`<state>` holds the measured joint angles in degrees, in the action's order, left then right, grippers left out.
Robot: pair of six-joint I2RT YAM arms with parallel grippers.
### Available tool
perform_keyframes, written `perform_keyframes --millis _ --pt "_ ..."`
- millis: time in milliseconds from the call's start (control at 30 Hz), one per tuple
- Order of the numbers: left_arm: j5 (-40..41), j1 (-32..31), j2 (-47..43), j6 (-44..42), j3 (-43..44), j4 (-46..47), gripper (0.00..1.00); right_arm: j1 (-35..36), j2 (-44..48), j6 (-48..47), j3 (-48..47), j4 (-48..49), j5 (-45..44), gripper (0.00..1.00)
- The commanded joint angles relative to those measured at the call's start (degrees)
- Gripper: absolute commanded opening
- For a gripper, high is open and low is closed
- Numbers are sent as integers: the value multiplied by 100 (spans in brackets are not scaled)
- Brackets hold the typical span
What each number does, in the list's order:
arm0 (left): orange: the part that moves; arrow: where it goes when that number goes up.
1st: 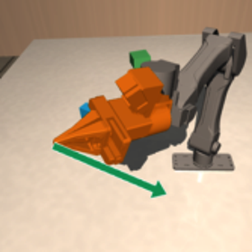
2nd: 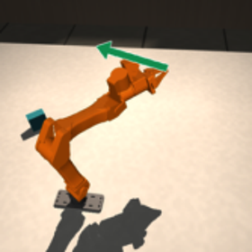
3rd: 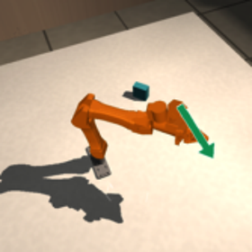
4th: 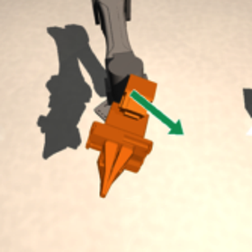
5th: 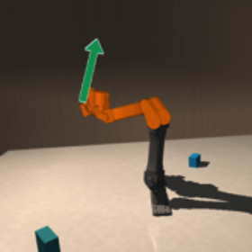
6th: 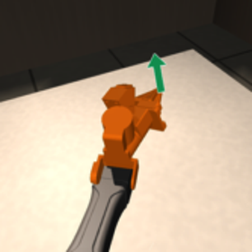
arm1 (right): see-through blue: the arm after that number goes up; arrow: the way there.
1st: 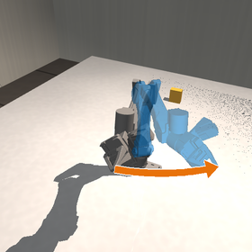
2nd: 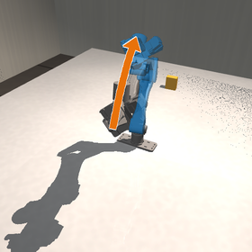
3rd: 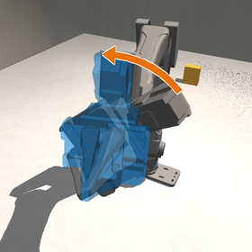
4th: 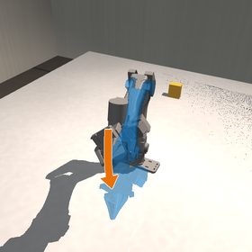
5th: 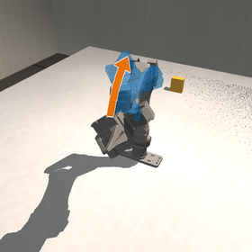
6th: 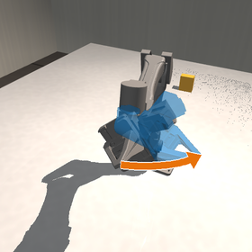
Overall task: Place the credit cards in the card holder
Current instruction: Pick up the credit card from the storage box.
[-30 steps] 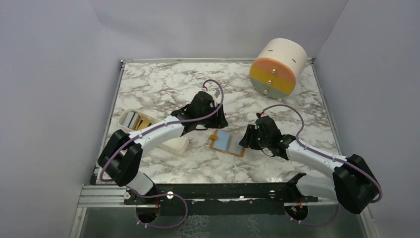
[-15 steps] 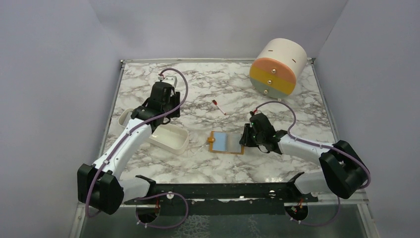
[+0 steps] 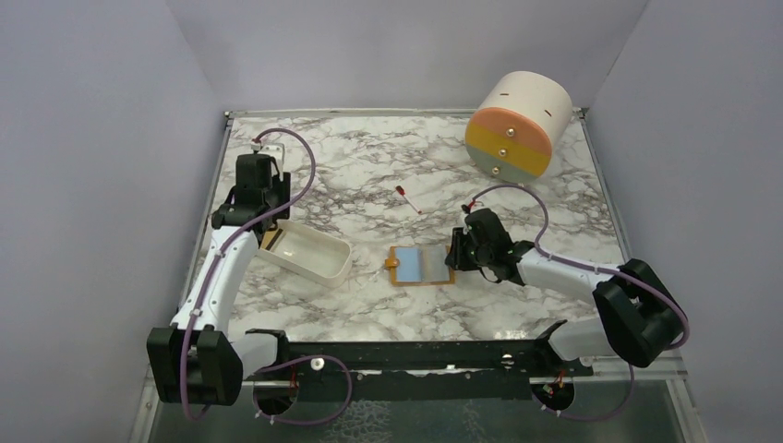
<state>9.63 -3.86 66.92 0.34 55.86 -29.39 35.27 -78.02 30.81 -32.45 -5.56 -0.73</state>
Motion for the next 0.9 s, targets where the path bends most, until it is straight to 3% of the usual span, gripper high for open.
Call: perform_keyframes --millis 0,400,867 --pt "162 161 -256 -723 -317 520 52 24 153 -159 -99 35 28 31" --pt "1091 480 240 -1553 -631 1043 54 24 913 -297 -186 -164 620 34" --pt "1220 653 1075 -1847 -963 1915 56 24 1073 -308 -205 -275 661 34"
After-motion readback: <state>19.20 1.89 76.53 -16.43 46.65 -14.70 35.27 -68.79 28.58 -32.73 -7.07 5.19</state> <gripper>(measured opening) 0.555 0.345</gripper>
